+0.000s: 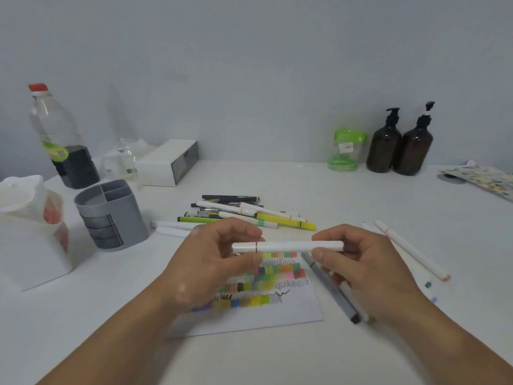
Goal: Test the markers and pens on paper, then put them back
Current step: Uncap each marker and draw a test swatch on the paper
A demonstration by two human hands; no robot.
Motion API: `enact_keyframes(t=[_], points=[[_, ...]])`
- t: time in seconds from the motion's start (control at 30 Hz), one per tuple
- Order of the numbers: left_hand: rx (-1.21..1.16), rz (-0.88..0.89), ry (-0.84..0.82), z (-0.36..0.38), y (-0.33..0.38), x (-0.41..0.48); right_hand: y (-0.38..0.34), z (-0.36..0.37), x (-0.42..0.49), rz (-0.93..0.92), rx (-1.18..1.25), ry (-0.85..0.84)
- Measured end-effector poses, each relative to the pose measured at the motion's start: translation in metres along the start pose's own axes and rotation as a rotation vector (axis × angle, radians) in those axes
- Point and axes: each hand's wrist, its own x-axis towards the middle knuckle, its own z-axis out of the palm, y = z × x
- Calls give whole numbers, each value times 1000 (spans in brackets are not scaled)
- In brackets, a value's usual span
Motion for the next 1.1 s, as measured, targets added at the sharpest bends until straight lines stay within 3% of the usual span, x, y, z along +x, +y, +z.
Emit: enact_keyframes(t=[0.17, 0.33, 0.6, 0.83, 0.97, 1.1], points=[[473, 254, -34, 19, 5, -10, -4, 8, -3, -22, 151, -11], [521, 232, -105, 26, 13, -12, -8, 17, -6, -2, 298, -104], [517, 300, -128, 32, 16, -14, -10, 31, -13, 32, 300, -197], [697, 144, -210, 23, -2, -8, -7, 26, -8, 55, 396, 60], [775, 107, -286, 27, -1, -7, -4, 30, -12, 64, 451, -41], [779, 61, -307, 21, 1, -6, -3, 37, -16, 88, 318, -137]])
